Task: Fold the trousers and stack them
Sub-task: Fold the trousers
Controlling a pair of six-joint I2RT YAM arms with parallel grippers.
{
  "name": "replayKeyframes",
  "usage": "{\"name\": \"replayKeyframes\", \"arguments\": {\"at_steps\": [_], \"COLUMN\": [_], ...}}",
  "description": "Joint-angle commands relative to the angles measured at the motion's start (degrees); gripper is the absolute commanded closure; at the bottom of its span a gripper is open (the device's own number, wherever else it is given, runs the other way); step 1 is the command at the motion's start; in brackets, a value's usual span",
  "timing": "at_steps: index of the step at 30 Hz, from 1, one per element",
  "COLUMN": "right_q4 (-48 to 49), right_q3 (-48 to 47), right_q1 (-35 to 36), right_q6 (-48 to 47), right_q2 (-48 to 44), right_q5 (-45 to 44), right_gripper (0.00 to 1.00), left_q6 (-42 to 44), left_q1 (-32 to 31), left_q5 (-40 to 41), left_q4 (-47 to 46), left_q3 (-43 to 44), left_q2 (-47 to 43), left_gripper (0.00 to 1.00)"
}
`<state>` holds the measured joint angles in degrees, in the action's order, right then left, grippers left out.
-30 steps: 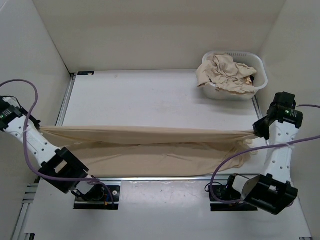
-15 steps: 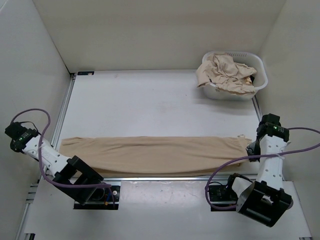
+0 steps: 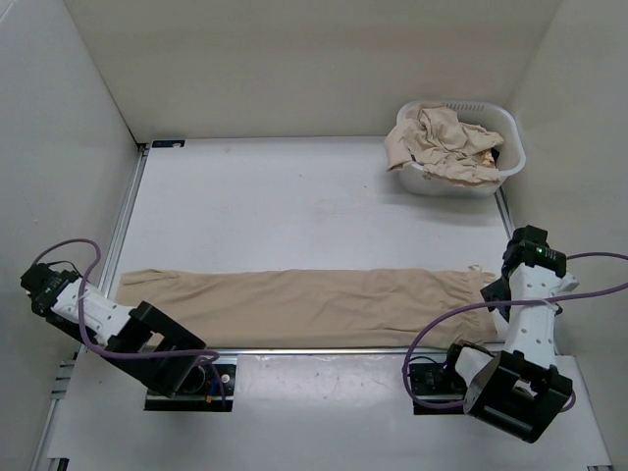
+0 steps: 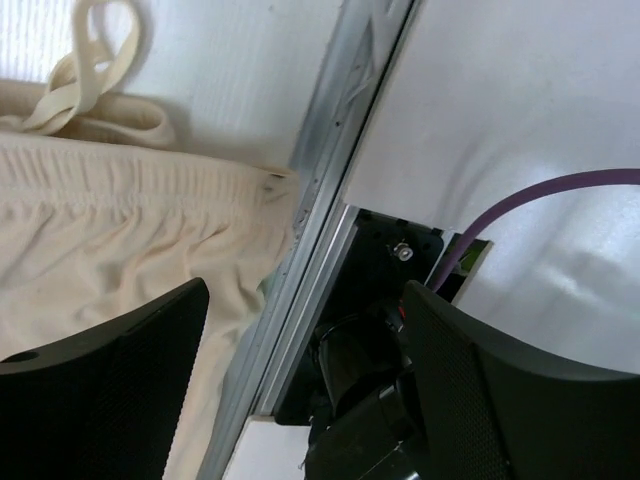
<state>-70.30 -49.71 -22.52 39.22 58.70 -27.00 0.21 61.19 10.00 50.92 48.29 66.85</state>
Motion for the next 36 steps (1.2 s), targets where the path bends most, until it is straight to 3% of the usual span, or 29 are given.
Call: {"name": "replayKeyframes", "arguments": {"at_steps": [1,5,8,9,12,14,16,18,21,29,36], "right_q4": [-2.03,-1.42,2.52,3.50,7.28,9.12,10.18,11.93,14.65,22.49,24.51], "right_q3": [-2.23,-5.04,-7.59,-7.59,-8.29,-7.77,-6.98,-5.40,-2.59,3.13,-8.79], "right_q1": [-0.33,-0.33,0.81,1.77,7.83,12.23,13.90,14.53,14.53,16.46,13.82], "right_q6": [2.17,-0.10,-3.71,-4.32,-4.86,-2.58,-0.91,-0.90,-0.90,5.15,6.31], "right_q2": [0.01,0.01,0.88,1.42,3.96,6.85,8.79,11.34,13.72,23.11,39.89], "right_q5": [-5.60,-3.86,0.71,2.90,4.41,4.42,5.90,8.27,10.47,10.50,4.78], "right_gripper": [0.16,0.15,0.30,0.39,0.49,0.61,0.66,0.66,0.70,0.75,0.76], "left_q6": [-0.21,-0.21,-0.21,-0.21,-0.21,-0.21,-0.21,-0.21,-0.21,-0.21,-0.21], "left_q1": [0.33,1.65,1.04,0.34,-5.89,-11.42,-15.12,-20.21,-24.97,-28.57,-36.30], "left_q5": [4.76,3.98,-1.02,-2.34,-5.07,-4.21,-4.20,-4.20,-0.17,-0.51,2.04], "left_q4": [0.05,8.98,11.31,11.83,11.84,8.34,6.57,3.50,-4.49,-15.21,-18.22], "left_q3": [-1.00,5.13,10.85,11.73,11.74,10.08,8.76,5.95,1.30,-0.05,5.31], "left_q2": [-2.16,-1.46,-0.84,-0.32,2.14,5.56,8.11,10.75,13.65,22.71,31.66], "left_gripper": [0.50,0.37,0.35,0.35,0.45,0.51,0.51,0.42,0.41,0.55,0.56]}}
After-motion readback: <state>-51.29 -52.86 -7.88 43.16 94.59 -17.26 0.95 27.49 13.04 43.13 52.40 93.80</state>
